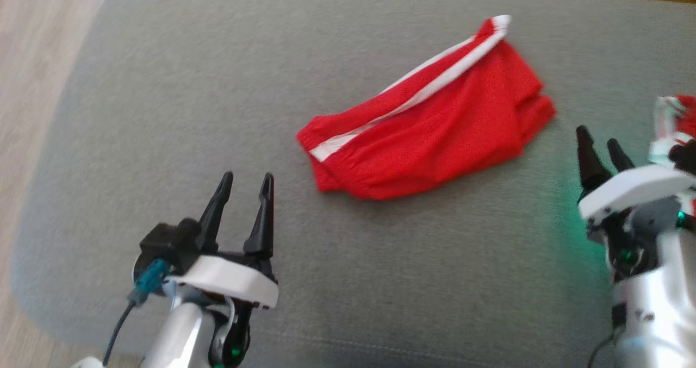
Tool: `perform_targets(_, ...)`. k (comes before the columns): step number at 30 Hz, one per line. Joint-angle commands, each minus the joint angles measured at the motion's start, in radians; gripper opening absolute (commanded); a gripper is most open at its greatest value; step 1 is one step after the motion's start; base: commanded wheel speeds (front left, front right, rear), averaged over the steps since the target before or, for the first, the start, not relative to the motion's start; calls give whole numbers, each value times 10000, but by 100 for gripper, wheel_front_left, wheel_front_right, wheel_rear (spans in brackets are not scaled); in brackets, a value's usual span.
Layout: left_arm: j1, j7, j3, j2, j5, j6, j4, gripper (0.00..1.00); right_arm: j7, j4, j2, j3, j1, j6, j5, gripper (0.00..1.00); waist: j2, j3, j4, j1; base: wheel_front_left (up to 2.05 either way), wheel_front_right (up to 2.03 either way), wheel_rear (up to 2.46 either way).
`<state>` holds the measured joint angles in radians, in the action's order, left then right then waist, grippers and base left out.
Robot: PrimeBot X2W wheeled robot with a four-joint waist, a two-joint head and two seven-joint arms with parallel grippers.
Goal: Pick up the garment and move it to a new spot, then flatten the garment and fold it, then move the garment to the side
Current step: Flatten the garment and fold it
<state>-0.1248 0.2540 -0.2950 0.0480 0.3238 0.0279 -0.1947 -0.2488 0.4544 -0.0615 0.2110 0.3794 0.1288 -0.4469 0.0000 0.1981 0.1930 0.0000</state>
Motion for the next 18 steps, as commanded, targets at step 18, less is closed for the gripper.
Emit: perform_targets(18, -669, 78, -552, 22, 450, -239, 425, 100, -441, 3977, 111, 2007, 3538, 19, -259, 100, 0, 861, 1691, 0, 0, 0, 0)
